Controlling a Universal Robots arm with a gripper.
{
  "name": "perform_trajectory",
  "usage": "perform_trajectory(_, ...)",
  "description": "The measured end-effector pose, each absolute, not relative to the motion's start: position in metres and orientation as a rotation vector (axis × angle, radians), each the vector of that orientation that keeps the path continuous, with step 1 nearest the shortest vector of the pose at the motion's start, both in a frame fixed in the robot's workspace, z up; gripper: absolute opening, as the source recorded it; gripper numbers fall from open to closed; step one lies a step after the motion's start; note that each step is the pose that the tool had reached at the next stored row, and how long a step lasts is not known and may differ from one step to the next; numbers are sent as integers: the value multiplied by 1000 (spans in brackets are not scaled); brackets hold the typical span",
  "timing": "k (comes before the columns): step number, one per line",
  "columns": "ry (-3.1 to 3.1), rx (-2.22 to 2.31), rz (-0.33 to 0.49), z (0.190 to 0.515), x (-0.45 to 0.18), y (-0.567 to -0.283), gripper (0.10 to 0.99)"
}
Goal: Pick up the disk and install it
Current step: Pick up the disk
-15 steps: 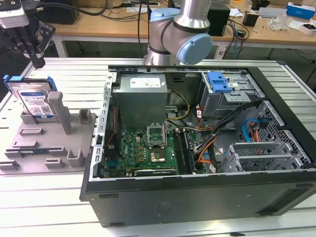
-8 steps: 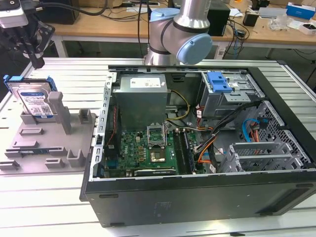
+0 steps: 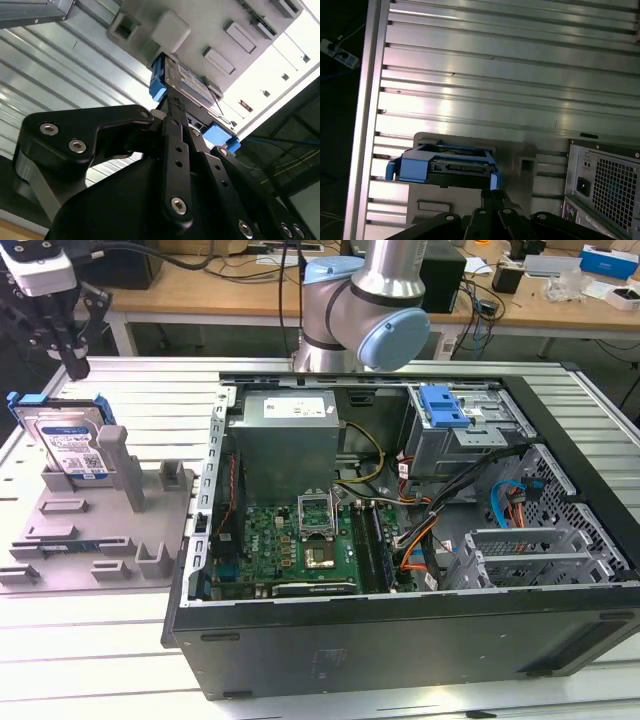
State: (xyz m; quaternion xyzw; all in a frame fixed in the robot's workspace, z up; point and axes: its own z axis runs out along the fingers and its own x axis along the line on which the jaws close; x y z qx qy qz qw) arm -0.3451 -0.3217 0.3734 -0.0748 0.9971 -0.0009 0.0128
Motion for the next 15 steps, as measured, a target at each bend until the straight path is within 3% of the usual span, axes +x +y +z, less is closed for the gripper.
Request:
perform_trajectory(4, 3090, -400, 0, 373, -345, -322, 114)
perform_trajectory(7, 3078, -479, 6, 373, -344, -322, 294)
perform_trajectory(9, 3070, -529, 10, 373, -344, -322, 294)
perform_trajectory(11, 3060, -582, 13, 373, -344, -322, 416)
perform_trajectory(12, 3056, -605, 15, 373, -344, -322, 416)
perform_trajectory(13, 3050, -632, 16, 373, -344, -322, 482)
perform_trajectory(15, 3037, -693, 17, 373, -344, -322, 482)
